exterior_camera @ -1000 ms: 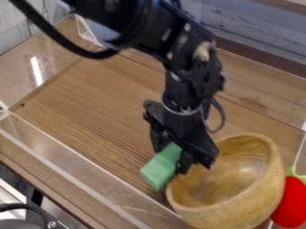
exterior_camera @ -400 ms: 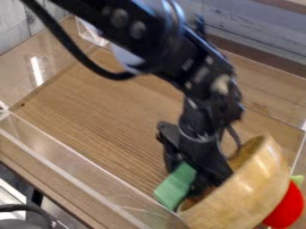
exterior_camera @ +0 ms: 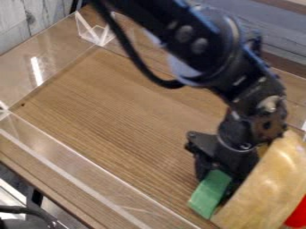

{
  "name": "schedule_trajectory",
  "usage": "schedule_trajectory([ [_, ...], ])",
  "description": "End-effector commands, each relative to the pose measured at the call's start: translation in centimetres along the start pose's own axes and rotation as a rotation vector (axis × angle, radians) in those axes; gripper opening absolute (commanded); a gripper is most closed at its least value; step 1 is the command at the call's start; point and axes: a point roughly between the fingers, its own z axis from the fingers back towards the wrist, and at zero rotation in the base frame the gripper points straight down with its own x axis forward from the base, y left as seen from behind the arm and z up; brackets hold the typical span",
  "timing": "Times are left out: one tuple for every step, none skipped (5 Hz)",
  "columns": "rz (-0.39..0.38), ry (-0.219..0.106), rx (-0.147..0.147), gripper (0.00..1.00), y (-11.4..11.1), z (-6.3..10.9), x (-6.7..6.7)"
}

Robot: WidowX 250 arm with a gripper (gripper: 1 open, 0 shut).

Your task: Put the green block in the brown bowl

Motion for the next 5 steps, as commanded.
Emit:
schedule_trajectory([
  [0.008,-0.003,-0.013,0.0,-2.1,0.5,0.0],
  [-0.025,-0.005,-0.022,0.0,-2.5,1.5,-0.2],
  [-0.056,-0.008,-0.03,0.0,-3.0,2.6,-0.4],
  [-0.088,-0.011,-0.043,0.0,-3.7,3.6,-0.6],
  [-0.048,-0.013,-0.041,1.0,-4.0,3.9,-0.3],
])
